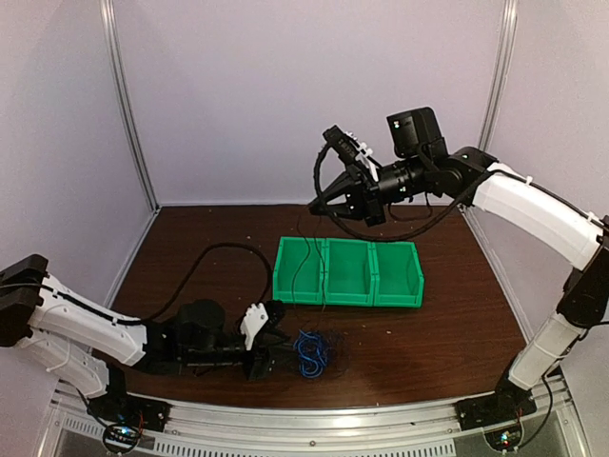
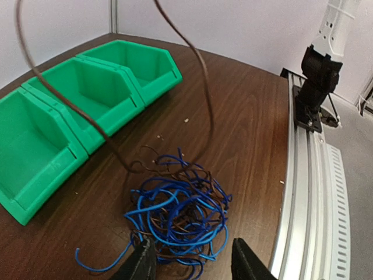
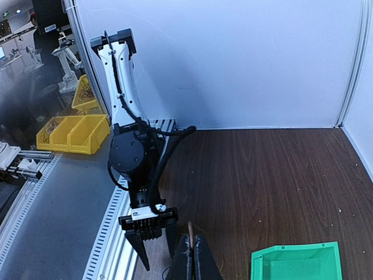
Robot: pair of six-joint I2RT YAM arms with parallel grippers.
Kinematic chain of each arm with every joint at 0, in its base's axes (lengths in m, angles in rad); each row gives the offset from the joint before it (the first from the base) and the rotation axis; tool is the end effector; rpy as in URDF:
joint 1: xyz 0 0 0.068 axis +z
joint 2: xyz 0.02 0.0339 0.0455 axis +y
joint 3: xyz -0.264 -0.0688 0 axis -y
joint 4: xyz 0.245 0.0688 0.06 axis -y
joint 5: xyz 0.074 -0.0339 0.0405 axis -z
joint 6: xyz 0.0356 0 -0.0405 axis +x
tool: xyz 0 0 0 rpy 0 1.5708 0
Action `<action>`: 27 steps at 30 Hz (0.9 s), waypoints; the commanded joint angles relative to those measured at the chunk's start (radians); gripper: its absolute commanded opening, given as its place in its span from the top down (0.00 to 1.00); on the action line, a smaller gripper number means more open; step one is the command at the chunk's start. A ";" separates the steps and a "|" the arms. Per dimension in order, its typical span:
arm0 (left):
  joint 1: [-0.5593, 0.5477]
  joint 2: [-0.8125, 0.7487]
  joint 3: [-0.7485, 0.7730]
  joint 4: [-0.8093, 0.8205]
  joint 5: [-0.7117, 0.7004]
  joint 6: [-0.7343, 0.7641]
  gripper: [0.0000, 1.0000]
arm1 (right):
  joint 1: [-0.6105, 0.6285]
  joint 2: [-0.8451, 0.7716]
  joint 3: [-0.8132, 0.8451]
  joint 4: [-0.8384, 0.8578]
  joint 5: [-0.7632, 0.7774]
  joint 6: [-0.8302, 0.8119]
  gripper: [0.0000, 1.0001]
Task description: Untangle the cables
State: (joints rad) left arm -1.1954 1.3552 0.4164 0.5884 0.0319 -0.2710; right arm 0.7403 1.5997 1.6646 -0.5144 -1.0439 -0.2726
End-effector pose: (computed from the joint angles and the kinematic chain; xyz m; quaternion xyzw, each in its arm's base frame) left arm 0.0941 -0.2419 0.1715 0.3736 0.7294 -0.3932 0.4170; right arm 0.2384 0.2595 0.4132 -0.5879 0.5134 0.5176 0.3505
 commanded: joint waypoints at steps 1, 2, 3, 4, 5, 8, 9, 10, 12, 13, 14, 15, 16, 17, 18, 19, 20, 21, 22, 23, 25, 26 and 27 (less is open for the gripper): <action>-0.016 0.069 0.043 -0.019 -0.015 0.022 0.55 | 0.004 0.021 0.035 0.042 0.025 0.027 1.00; -0.016 0.086 0.048 -0.002 -0.045 0.025 0.54 | 0.004 0.023 0.035 0.046 0.023 0.031 1.00; -0.018 0.103 0.052 0.015 -0.067 0.034 0.52 | 0.004 0.023 0.035 0.046 0.022 0.034 1.00; -0.019 0.115 0.054 0.035 -0.083 0.045 0.49 | 0.004 0.024 0.034 0.047 0.021 0.036 1.00; -0.019 0.129 0.055 0.066 -0.097 0.054 0.46 | 0.005 0.022 0.033 0.045 0.023 0.036 1.00; -0.019 0.185 0.080 0.135 -0.135 0.096 0.42 | 0.004 0.019 0.028 0.038 0.023 0.030 1.00; -0.019 0.206 0.095 0.151 -0.149 0.108 0.42 | 0.004 0.018 0.028 0.037 0.023 0.029 1.00; -0.019 0.231 0.110 0.171 -0.154 0.119 0.41 | 0.005 0.017 0.027 0.035 0.019 0.030 1.00; -0.019 0.277 0.135 0.219 -0.152 0.153 0.42 | 0.005 0.017 0.029 0.035 0.015 0.033 1.00; -0.019 0.306 0.151 0.234 -0.151 0.165 0.43 | 0.005 0.017 0.029 0.036 0.013 0.036 1.00; -0.019 0.332 0.173 0.235 -0.150 0.180 0.45 | 0.004 0.017 0.030 0.036 0.011 0.036 1.00; -0.019 0.361 0.201 0.219 -0.147 0.194 0.48 | 0.005 0.017 0.033 0.034 0.010 0.036 1.00; -0.018 0.395 0.228 0.196 -0.146 0.209 0.53 | 0.004 0.016 0.035 0.032 0.009 0.036 1.00; -0.019 0.412 0.247 0.174 -0.149 0.221 0.59 | 0.005 0.015 0.040 0.029 0.009 0.034 1.00; -0.020 0.423 0.255 0.167 -0.150 0.232 0.64 | 0.005 0.014 0.052 0.020 0.009 0.027 1.00; -0.019 0.429 0.252 0.168 -0.151 0.242 0.69 | 0.002 0.012 0.064 0.004 0.010 0.016 1.00; -0.019 0.430 0.243 0.175 -0.152 0.248 0.73 | -0.001 0.011 0.083 -0.010 0.011 0.005 1.00; -0.019 0.429 0.233 0.181 -0.151 0.255 0.77 | -0.007 0.008 0.102 -0.024 0.009 -0.002 1.00; -0.019 0.429 0.224 0.178 -0.149 0.260 0.82 | -0.013 0.009 0.124 -0.035 0.009 -0.008 1.00; -0.019 0.428 0.220 0.170 -0.148 0.261 0.85 | -0.022 0.009 0.154 -0.046 0.006 -0.013 1.00; -0.020 0.427 0.221 0.147 -0.150 0.296 0.93 | -0.048 0.011 0.233 -0.061 -0.007 -0.013 1.00; -0.020 0.427 0.221 0.134 -0.150 0.304 0.96 | -0.060 0.015 0.278 -0.070 -0.017 -0.015 1.00; -0.020 0.426 0.225 0.118 -0.151 0.310 0.96 | -0.070 0.021 0.329 -0.091 -0.024 -0.018 1.00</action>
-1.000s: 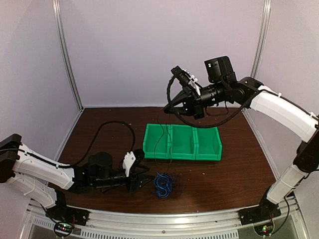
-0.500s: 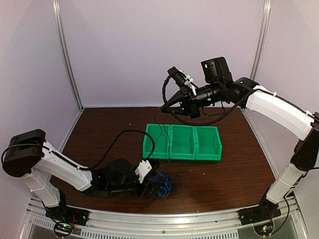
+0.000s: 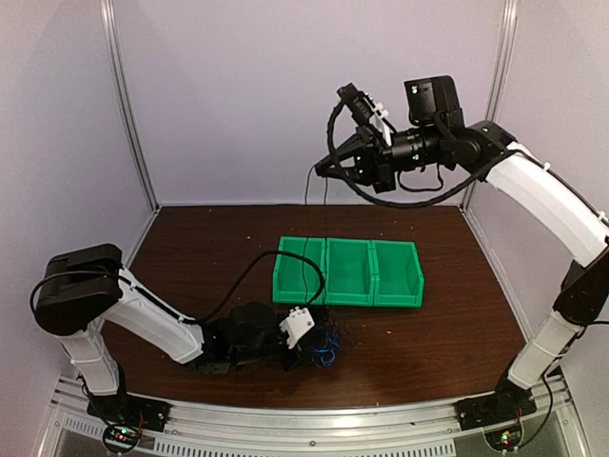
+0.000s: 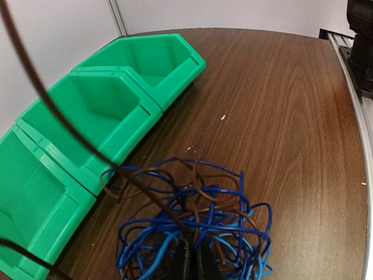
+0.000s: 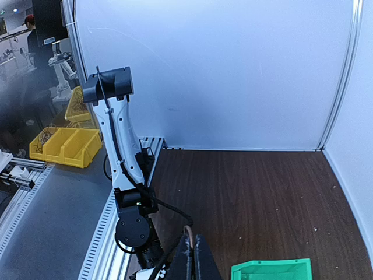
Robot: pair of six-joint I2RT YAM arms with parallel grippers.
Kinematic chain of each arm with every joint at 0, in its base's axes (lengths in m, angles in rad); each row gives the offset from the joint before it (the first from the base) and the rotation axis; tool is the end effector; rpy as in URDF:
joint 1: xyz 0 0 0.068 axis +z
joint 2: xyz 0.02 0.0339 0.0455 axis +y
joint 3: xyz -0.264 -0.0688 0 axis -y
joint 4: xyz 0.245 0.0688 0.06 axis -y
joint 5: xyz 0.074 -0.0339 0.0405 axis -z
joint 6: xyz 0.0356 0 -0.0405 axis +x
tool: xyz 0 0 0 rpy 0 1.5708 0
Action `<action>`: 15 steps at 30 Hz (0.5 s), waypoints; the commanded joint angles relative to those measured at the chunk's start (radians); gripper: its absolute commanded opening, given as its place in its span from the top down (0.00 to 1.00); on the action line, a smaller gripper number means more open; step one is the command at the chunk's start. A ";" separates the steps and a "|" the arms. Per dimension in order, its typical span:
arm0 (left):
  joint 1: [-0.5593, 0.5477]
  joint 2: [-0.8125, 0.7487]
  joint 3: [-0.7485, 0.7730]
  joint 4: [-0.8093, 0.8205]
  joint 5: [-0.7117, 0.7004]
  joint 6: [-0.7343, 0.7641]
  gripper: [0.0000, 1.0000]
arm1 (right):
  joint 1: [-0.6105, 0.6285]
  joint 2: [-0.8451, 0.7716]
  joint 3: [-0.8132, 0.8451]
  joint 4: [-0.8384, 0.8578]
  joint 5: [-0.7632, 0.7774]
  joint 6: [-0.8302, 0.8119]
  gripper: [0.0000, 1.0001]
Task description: Untangle the cables
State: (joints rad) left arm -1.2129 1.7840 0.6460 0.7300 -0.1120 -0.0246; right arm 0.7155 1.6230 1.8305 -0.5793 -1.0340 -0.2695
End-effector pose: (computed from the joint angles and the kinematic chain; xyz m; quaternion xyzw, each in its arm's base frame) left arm 0.1205 -0.3110 0.1309 0.4416 0.7086 -0.2799 0.4738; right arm 0.2419 0.2508 0.4528 -0.5851 0.5006 0.5065 0.3881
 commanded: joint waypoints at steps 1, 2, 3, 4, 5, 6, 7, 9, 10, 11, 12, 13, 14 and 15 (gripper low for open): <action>-0.002 -0.005 -0.003 -0.040 -0.011 0.067 0.96 | -0.056 0.003 0.227 -0.048 -0.029 -0.032 1.00; -0.002 -0.010 -0.007 -0.054 -0.012 0.071 0.96 | -0.068 0.004 0.279 -0.061 -0.023 -0.038 1.00; -0.002 -0.016 -0.012 -0.065 -0.013 0.074 0.96 | -0.080 -0.004 0.322 -0.074 -0.020 -0.048 1.00; -0.002 -0.025 -0.020 -0.078 -0.016 0.076 0.97 | -0.095 -0.008 0.369 -0.094 -0.021 -0.061 1.00; -0.001 -0.035 -0.029 -0.086 -0.023 0.075 0.97 | -0.110 -0.012 0.403 -0.111 -0.022 -0.068 1.00; -0.002 -0.046 -0.039 -0.099 -0.028 0.074 0.97 | -0.126 -0.018 0.427 -0.119 -0.023 -0.073 1.00; -0.002 -0.057 -0.048 -0.113 -0.034 0.073 0.97 | -0.142 -0.025 0.442 -0.127 -0.027 -0.076 1.00; -0.002 -0.082 -0.066 -0.138 -0.045 0.064 0.99 | -0.185 -0.040 0.460 -0.119 -0.050 -0.053 1.00; -0.002 -0.093 -0.076 -0.146 -0.050 0.060 1.00 | -0.223 -0.048 0.464 -0.094 -0.079 -0.024 1.00; -0.001 -0.101 -0.085 -0.158 -0.056 0.056 1.00 | -0.249 -0.054 0.466 -0.063 -0.107 0.016 1.00; -0.002 -0.110 -0.091 -0.174 -0.062 0.049 1.00 | -0.273 -0.062 0.466 -0.034 -0.139 0.046 1.00; -0.002 -0.119 -0.096 -0.189 -0.065 0.042 1.00 | -0.286 -0.068 0.467 -0.020 -0.155 0.058 1.00; -0.002 -0.130 -0.103 -0.206 -0.067 0.034 1.00 | -0.293 -0.076 0.469 -0.014 -0.159 0.065 1.00; -0.002 -0.140 -0.109 -0.218 -0.070 0.028 1.00 | -0.296 -0.083 0.469 -0.011 -0.162 0.068 1.00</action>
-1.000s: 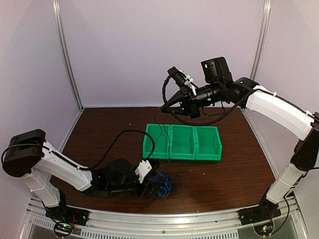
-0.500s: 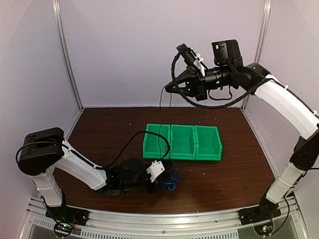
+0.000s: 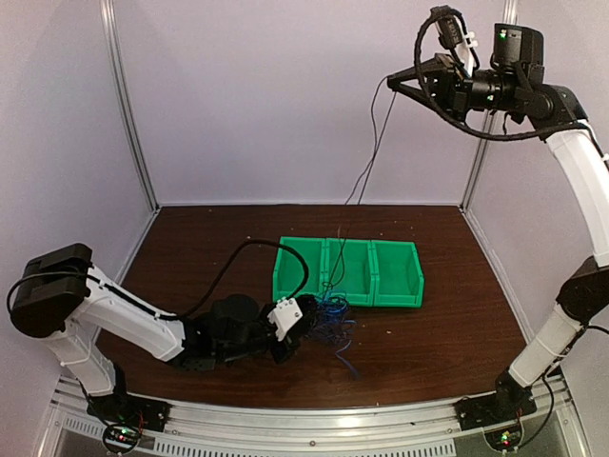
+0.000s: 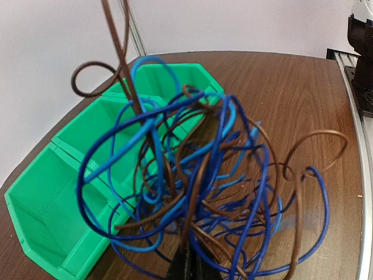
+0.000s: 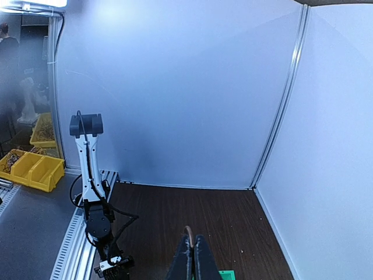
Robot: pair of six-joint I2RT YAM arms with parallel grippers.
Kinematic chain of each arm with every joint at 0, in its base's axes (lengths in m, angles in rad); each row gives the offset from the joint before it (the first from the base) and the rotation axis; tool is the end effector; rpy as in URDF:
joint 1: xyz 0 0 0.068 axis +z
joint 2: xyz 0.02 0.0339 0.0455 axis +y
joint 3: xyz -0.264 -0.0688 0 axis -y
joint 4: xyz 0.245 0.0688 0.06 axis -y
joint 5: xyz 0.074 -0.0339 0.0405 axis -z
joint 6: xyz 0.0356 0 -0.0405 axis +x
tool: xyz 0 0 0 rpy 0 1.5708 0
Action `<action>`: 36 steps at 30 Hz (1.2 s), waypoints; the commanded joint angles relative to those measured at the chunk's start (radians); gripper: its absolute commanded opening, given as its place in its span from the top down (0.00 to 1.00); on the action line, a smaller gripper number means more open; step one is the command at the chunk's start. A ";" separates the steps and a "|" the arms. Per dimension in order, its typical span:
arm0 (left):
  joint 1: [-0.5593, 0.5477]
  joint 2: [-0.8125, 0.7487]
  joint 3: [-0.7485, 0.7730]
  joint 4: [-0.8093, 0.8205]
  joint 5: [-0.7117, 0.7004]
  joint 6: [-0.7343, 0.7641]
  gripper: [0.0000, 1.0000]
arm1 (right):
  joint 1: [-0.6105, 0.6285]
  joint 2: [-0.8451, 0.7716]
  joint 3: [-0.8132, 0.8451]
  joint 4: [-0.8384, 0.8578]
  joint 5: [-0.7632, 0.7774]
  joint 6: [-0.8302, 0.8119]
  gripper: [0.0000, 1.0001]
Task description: Untangle the cables
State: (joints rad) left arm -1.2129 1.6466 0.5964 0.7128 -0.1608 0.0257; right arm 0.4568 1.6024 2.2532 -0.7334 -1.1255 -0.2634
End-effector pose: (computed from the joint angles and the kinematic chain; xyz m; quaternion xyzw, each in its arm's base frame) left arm 0.1163 -0.2948 0.1579 0.4342 0.6891 -0.2681 0.5145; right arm 0.2335 0.1505 0.5662 -0.5574 0.4550 0.4460 0.5323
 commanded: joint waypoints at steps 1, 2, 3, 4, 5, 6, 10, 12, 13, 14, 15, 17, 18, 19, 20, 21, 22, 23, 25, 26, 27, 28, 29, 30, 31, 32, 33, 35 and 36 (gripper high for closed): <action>-0.002 -0.016 -0.069 -0.215 -0.023 -0.040 1.00 | -0.040 -0.069 0.045 0.149 -0.073 0.068 1.00; -0.002 -0.031 -0.080 -0.228 -0.025 -0.063 1.00 | -0.045 -0.074 0.044 0.160 -0.080 0.084 1.00; -0.002 -0.046 -0.091 -0.241 -0.028 -0.080 1.00 | -0.056 -0.079 0.045 0.175 -0.090 0.100 1.00; -0.002 -0.062 -0.108 -0.253 -0.035 -0.095 1.00 | -0.067 -0.085 0.048 0.186 -0.093 0.109 1.00; -0.002 -0.079 -0.119 -0.262 -0.040 -0.110 1.00 | -0.080 -0.089 0.052 0.194 -0.083 0.111 1.00; -0.002 -0.097 -0.144 -0.268 -0.044 -0.125 1.00 | -0.095 -0.093 0.061 0.201 -0.072 0.114 1.00; -0.002 -0.181 -0.221 -0.284 -0.077 -0.185 1.00 | -0.179 -0.086 0.078 0.300 -0.077 0.197 1.00; -0.002 -0.221 -0.249 -0.298 -0.100 -0.203 1.00 | -0.206 -0.081 0.052 0.369 -0.091 0.259 1.00; -0.002 -0.238 -0.259 -0.306 -0.111 -0.211 1.00 | -0.209 -0.080 0.032 0.385 -0.096 0.290 1.00; -0.002 -0.255 -0.267 -0.317 -0.124 -0.216 1.00 | -0.211 -0.086 0.000 0.391 -0.097 0.292 1.00; -0.002 -0.272 -0.273 -0.322 -0.128 -0.217 1.00 | -0.208 -0.096 -0.051 0.414 -0.109 0.305 1.00; -0.002 -0.315 -0.283 -0.321 -0.127 -0.214 0.94 | -0.189 -0.130 -0.198 0.474 -0.123 0.343 1.00; -0.002 -0.334 -0.283 -0.323 -0.123 -0.210 0.93 | -0.169 -0.149 -0.272 0.479 -0.122 0.338 1.00; -0.002 -0.351 -0.282 -0.326 -0.117 -0.205 0.92 | -0.134 -0.165 -0.351 0.466 -0.111 0.306 1.00; -0.001 -0.370 -0.277 -0.328 -0.117 -0.201 0.90 | -0.096 -0.181 -0.423 0.438 -0.092 0.282 1.00; -0.002 -0.385 -0.273 -0.330 -0.118 -0.197 0.87 | -0.056 -0.193 -0.490 0.411 -0.075 0.232 1.00; -0.002 -0.400 -0.269 -0.327 -0.118 -0.191 0.84 | -0.018 -0.203 -0.549 0.381 -0.063 0.193 1.00; -0.001 -0.411 -0.265 -0.323 -0.118 -0.182 0.82 | 0.017 -0.211 -0.593 0.357 -0.056 0.173 1.00; -0.002 -0.425 -0.256 -0.306 -0.130 -0.167 0.73 | 0.057 -0.214 -0.658 0.364 -0.063 0.177 1.00; -0.002 -0.426 -0.249 -0.293 -0.131 -0.153 0.68 | 0.066 -0.209 -0.662 0.382 -0.071 0.194 1.00; -0.002 -0.421 -0.237 -0.278 -0.127 -0.139 0.64 | 0.071 -0.199 -0.654 0.395 -0.076 0.210 1.00; -0.002 -0.412 -0.223 -0.268 -0.123 -0.120 0.61 | 0.077 -0.188 -0.632 0.399 -0.082 0.219 1.00; -0.001 -0.399 -0.193 -0.258 -0.123 -0.106 0.58 | 0.080 -0.176 -0.603 0.399 -0.083 0.221 1.00; -0.002 -0.384 -0.168 -0.246 -0.121 -0.093 0.56 | 0.083 -0.163 -0.568 0.398 -0.086 0.223 1.00; -0.002 -0.367 -0.148 -0.227 -0.116 -0.077 0.54 | 0.085 -0.152 -0.535 0.397 -0.090 0.228 1.00; -0.001 -0.346 -0.124 -0.202 -0.115 -0.067 0.52 | 0.087 -0.138 -0.499 0.397 -0.096 0.233 1.00; -0.002 -0.325 -0.106 -0.170 -0.118 -0.060 0.50 | 0.090 -0.127 -0.469 0.399 -0.099 0.237 1.00; -0.002 -0.269 -0.076 -0.075 -0.123 -0.042 0.44 | 0.094 -0.106 -0.418 0.401 -0.109 0.249 1.00; -0.002 -0.235 -0.056 -0.034 -0.134 -0.036 0.41 | 0.096 -0.097 -0.400 0.405 -0.114 0.253 1.00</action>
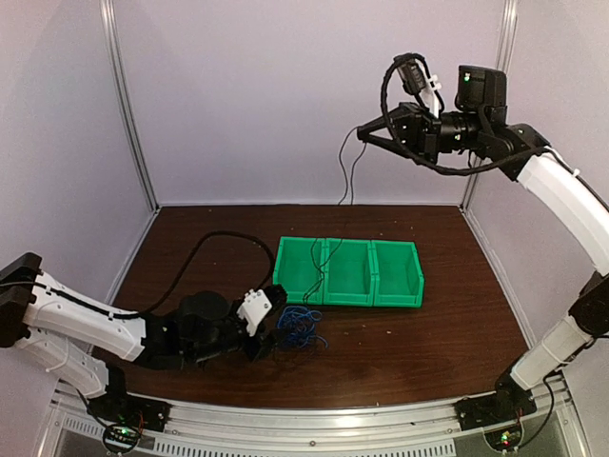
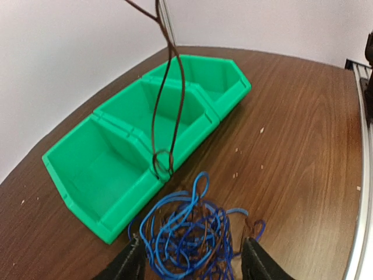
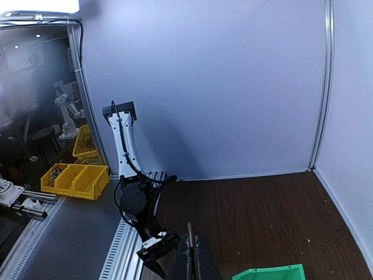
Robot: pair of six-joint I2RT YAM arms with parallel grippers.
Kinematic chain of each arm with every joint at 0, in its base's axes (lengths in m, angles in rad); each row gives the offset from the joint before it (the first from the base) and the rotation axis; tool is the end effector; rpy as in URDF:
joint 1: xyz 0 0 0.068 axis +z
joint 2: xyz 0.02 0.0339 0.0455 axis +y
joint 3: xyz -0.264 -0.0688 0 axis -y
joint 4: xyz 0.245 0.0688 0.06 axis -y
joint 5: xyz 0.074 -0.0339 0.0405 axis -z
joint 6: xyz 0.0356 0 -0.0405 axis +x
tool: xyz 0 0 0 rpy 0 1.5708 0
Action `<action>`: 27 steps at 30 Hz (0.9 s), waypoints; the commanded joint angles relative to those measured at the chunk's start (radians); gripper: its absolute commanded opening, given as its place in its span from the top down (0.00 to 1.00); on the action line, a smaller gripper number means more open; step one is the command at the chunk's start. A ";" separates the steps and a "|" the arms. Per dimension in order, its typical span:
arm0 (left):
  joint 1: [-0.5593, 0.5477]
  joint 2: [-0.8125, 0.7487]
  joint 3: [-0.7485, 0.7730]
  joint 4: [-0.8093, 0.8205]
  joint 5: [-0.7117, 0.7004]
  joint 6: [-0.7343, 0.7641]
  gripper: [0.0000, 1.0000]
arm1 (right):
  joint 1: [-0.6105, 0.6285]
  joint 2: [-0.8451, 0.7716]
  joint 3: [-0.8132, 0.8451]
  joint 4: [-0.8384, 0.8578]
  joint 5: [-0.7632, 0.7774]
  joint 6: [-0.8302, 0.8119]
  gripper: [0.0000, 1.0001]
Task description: Untangle the cables
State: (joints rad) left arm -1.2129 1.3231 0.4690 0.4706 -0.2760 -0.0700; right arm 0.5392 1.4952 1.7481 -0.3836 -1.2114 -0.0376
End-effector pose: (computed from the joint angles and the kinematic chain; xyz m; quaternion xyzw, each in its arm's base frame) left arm 0.1008 -0.2419 0.1836 0.3793 0.7322 -0.2402 0.5122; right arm 0.2472 0.1868 0.4849 -0.5357 0.4857 0.5492 0.4189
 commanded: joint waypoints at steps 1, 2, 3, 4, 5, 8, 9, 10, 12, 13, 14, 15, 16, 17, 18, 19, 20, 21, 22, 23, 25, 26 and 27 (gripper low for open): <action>-0.002 0.136 0.100 0.241 -0.038 0.059 0.39 | 0.014 0.017 0.123 0.055 -0.031 0.028 1.00; -0.002 0.185 0.134 0.258 -0.068 0.060 0.37 | 0.015 0.023 0.138 0.055 -0.031 0.029 1.00; 0.000 0.254 0.170 0.265 -0.095 0.061 0.36 | 0.015 0.027 0.152 0.054 -0.032 0.030 1.00; 0.000 0.311 0.206 0.273 -0.129 0.060 0.36 | 0.014 0.029 0.166 0.053 -0.033 0.031 1.00; 0.002 0.366 0.238 0.278 -0.166 0.060 0.35 | 0.014 0.030 0.177 0.051 -0.035 0.031 1.00; 0.021 0.485 0.296 0.309 -0.169 0.026 0.40 | 0.015 0.026 0.205 0.040 -0.035 0.027 1.00; 0.027 0.514 0.299 0.329 -0.162 0.013 0.43 | 0.012 0.022 0.216 0.029 -0.034 0.017 1.00; 0.030 0.533 0.299 0.344 -0.148 0.003 0.49 | 0.007 0.018 0.229 0.014 -0.032 0.007 1.00; 0.036 0.559 0.288 0.362 -0.093 0.005 0.59 | -0.026 0.011 0.267 0.006 -0.046 0.011 1.00; 0.037 0.568 0.283 0.357 -0.078 0.007 0.61 | -0.055 0.010 0.305 0.016 -0.062 0.027 1.00; 0.036 0.576 0.279 0.345 -0.067 0.008 0.63 | -0.091 0.011 0.337 0.045 -0.080 0.070 1.00; 0.037 0.582 0.275 0.335 -0.058 0.010 0.66 | -0.133 0.014 0.368 0.095 -0.102 0.122 1.00; 0.037 0.586 0.267 0.326 -0.045 0.013 0.69 | -0.170 0.019 0.394 0.160 -0.122 0.184 1.00; 0.037 0.587 0.258 0.321 -0.037 0.015 0.71 | -0.205 0.025 0.419 0.220 -0.140 0.245 1.00; 0.036 0.586 0.248 0.317 -0.035 0.013 0.72 | -0.233 0.030 0.436 0.297 -0.158 0.313 1.00; 0.036 0.582 0.238 0.312 -0.040 0.014 0.72 | -0.256 0.034 0.441 0.391 -0.175 0.409 1.00; 0.037 0.577 0.231 0.301 -0.047 0.017 0.71 | -0.275 0.039 0.436 0.526 -0.191 0.514 1.00; 0.037 0.572 0.231 0.286 -0.058 0.021 0.70 | -0.291 0.043 0.423 0.683 -0.201 0.649 1.00; 0.037 0.566 0.232 0.270 -0.072 0.023 0.68 | -0.309 0.048 0.398 0.863 -0.207 0.797 1.00; 0.037 0.560 0.230 0.262 -0.077 0.027 0.68 | -0.326 0.054 0.368 1.080 -0.205 0.953 1.00; 0.036 0.542 0.220 0.254 -0.070 0.032 0.67 | -0.356 0.062 0.309 1.379 -0.192 1.167 1.00; 0.038 0.530 0.215 0.251 -0.058 0.033 0.67 | -0.361 0.062 0.293 1.404 -0.192 1.186 1.00; 0.037 0.509 0.210 0.244 -0.050 0.032 0.67 | -0.364 0.060 0.271 1.398 -0.196 1.180 1.00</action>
State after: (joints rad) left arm -1.1790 1.8912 0.7033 0.7311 -0.3405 -0.0505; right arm 0.2039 1.5330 2.0911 0.5472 -1.3724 0.7704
